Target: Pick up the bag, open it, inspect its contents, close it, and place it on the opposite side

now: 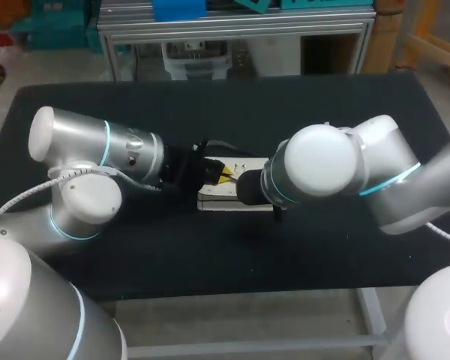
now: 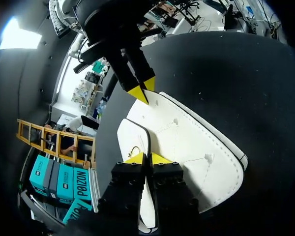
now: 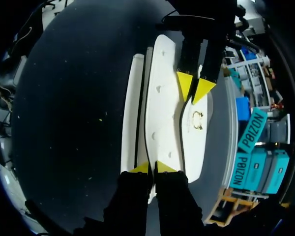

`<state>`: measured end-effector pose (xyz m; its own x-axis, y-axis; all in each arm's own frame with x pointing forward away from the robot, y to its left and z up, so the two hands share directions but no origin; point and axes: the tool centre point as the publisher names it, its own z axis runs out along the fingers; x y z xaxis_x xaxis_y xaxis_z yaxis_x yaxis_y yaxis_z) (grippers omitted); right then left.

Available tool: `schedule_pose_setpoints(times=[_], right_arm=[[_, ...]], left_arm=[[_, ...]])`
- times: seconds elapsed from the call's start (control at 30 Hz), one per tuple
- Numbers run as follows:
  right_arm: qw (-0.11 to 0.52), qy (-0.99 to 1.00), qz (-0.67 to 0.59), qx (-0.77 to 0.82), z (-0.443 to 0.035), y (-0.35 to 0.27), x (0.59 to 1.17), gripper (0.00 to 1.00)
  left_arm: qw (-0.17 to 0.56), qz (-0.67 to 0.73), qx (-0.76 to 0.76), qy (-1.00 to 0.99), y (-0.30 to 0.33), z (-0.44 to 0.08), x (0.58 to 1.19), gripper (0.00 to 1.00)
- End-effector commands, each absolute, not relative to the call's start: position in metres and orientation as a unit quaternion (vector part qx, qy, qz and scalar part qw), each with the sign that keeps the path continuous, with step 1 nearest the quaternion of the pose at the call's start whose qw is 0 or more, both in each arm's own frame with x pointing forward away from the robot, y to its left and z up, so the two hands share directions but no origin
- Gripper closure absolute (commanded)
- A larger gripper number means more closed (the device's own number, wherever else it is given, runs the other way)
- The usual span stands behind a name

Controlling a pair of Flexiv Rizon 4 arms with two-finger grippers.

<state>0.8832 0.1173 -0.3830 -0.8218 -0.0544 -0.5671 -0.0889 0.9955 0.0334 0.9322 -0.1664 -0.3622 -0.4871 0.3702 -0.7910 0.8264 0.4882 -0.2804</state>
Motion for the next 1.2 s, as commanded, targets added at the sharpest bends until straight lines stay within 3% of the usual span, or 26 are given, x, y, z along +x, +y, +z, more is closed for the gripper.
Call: schedule_pose_setpoints(times=[0.03,0.4,0.63,0.93,0.97,1.03,1.07,1.1,1.2], right_arm=[[0.298,0.953,0.030,-0.038,-0.386,0.119,0.883,1.00],[0.298,0.953,0.030,-0.038,-0.386,0.119,0.883,1.00],[0.298,0.953,0.030,-0.038,-0.386,0.119,0.883,1.00],[0.298,0.953,0.030,-0.038,-0.386,0.119,0.883,1.00],[0.298,0.953,0.030,-0.038,-0.386,0.119,0.883,1.00],[0.298,0.953,0.030,-0.038,-0.386,0.119,0.883,1.00],[0.298,0.953,0.030,-0.038,-0.386,0.119,0.883,1.00],[0.298,0.953,0.030,-0.038,-0.386,0.119,0.883,1.00],[0.298,0.953,0.030,-0.038,-0.386,0.119,0.883,1.00]], left_arm=[[0.340,-0.344,0.352,0.801,-0.169,-0.358,0.933,1.00],[0.278,-0.372,0.296,0.835,-0.163,-0.321,0.939,1.00],[0.238,-0.382,0.266,0.853,-0.164,-0.319,0.944,1.00],[0.239,-0.376,0.272,0.853,-0.158,-0.337,0.932,1.00],[0.239,-0.376,0.272,0.853,-0.156,-0.340,0.930,0.93],[0.240,-0.376,0.270,0.853,-0.154,-0.346,0.924,0.58],[0.248,-0.376,0.268,0.852,-0.153,-0.348,0.922,0.50],[0.262,-0.373,0.265,0.849,-0.152,-0.350,0.920,0.24],[0.295,-0.374,0.258,0.841,-0.149,-0.353,0.918,0.13]])
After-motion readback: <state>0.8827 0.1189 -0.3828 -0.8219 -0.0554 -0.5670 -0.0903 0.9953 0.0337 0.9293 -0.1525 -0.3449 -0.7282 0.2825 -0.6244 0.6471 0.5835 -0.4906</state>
